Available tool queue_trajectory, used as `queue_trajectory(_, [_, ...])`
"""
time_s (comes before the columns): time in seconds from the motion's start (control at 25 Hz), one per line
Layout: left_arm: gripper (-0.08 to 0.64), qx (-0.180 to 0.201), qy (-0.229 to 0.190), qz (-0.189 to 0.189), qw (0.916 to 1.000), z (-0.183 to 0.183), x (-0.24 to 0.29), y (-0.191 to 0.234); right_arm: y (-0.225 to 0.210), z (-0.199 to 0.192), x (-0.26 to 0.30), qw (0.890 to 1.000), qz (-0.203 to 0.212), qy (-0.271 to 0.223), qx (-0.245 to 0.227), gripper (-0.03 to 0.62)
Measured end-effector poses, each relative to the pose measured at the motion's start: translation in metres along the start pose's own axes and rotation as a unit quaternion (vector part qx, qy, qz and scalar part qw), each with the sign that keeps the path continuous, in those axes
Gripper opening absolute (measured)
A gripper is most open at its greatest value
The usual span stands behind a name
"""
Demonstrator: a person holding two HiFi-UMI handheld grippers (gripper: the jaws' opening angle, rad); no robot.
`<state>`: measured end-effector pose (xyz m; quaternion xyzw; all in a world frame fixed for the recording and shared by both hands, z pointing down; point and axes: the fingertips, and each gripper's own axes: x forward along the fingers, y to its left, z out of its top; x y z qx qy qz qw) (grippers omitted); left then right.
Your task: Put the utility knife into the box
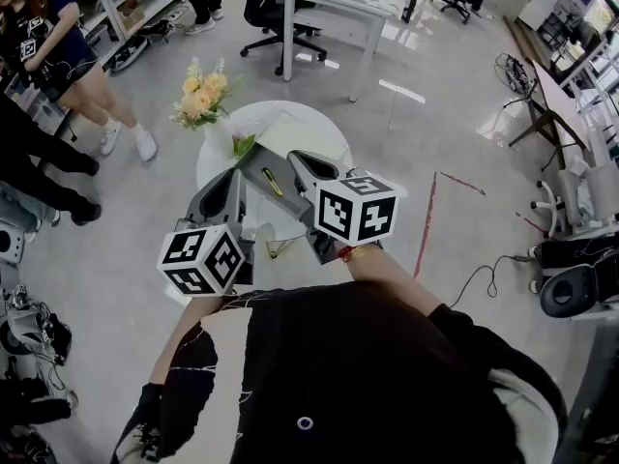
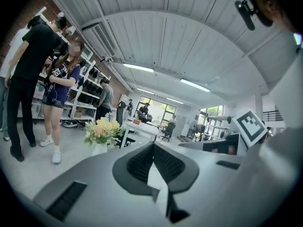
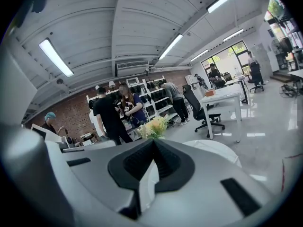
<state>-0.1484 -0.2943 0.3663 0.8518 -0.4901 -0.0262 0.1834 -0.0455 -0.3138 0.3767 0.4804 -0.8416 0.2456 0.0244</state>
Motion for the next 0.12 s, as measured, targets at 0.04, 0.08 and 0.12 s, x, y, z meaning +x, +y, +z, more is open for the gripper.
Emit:
queue_trajectory(0.04, [0.011, 0.0, 0.0, -0.001, 1.0, 0.0003, 0.0004, 0.0012, 0.0003, -0.0002, 0.0012, 1.0, -0.001, 0.0, 0.0, 0.005])
queue_trajectory(0.08, [0.011, -0.001, 0.0, -0.001, 1.0, 0.0007, 0.0009, 0.0022, 0.0005, -0.0004, 0.0023, 1.0, -0.001, 0.0, 0.0, 0.005])
queue_trajectory(0.12, [0.011, -0.001, 0.0, -0.002, 1.0, 0.001, 0.0013, 0.0031, 0.0006, -0.0005, 0.0034, 1.0, -0.002, 0.0, 0.001, 0.005])
